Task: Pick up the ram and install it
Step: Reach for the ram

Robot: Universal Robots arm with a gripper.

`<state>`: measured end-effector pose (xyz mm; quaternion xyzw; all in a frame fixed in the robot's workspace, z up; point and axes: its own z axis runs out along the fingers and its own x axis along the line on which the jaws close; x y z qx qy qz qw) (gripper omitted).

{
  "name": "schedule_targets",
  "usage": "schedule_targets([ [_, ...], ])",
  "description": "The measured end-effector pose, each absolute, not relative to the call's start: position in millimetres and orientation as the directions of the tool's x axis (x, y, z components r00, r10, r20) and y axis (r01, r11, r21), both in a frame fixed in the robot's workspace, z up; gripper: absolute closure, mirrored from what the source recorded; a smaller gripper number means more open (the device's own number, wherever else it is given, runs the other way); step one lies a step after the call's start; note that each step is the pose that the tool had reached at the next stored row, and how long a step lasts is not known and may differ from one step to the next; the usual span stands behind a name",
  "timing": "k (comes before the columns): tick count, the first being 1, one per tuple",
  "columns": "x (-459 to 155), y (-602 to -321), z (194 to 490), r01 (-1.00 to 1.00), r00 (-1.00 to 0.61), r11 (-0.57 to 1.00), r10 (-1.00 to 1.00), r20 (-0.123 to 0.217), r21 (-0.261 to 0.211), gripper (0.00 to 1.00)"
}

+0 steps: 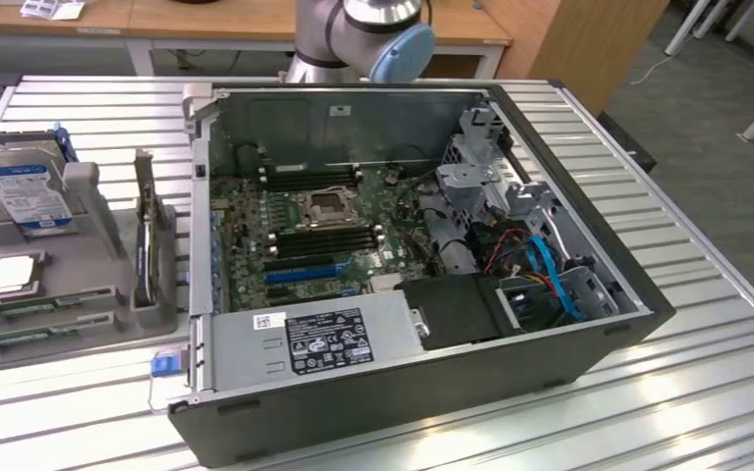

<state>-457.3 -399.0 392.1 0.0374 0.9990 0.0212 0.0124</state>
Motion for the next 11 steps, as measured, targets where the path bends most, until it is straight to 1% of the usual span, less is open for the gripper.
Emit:
schedule_targets([
  [6,-457,-399,392,0.074,-0.997,0.996,0.075,-0.023,0.043,0.9],
  [11,-442,-399,392,0.074,-0.997,0.996,0.075,-0.02,0.043,0.9],
])
